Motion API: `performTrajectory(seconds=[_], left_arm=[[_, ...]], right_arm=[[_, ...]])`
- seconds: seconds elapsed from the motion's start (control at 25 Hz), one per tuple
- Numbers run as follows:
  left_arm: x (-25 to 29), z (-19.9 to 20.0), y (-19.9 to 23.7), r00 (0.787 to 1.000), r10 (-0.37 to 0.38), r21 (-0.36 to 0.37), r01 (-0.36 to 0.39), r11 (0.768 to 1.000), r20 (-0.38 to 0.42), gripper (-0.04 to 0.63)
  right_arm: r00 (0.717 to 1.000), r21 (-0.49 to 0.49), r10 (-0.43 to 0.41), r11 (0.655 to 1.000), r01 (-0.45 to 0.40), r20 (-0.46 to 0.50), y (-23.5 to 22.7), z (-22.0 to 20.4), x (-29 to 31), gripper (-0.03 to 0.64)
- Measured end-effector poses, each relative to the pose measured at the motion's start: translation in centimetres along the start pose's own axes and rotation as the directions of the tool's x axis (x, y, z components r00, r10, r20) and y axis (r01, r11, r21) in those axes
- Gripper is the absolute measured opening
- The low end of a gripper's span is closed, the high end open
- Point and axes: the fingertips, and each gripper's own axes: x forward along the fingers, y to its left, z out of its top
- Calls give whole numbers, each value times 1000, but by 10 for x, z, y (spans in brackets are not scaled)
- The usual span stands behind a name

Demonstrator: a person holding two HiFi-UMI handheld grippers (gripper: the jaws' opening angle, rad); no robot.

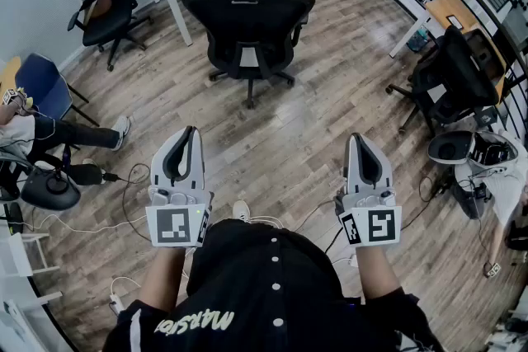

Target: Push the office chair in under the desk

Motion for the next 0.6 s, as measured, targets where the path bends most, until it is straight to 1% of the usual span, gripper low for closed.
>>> performTrajectory(seconds=[0.24, 0.44, 0.6], left_arm=[[5, 1, -1, 1000, -2, 6, 2, 1000, -3, 29], [1, -4, -2, 1000, 2, -10, -2, 1000, -6, 28], [3, -6, 2, 1000, -2, 3, 2, 1000, -11, 29]], right_arm=[[1000, -4, 4, 1000, -4, -2, -1, 1, 4, 28], [1000, 63, -13, 998, 11, 28, -6, 0, -3, 28], [1000, 65, -5, 998, 4, 22, -6, -2, 2, 29]])
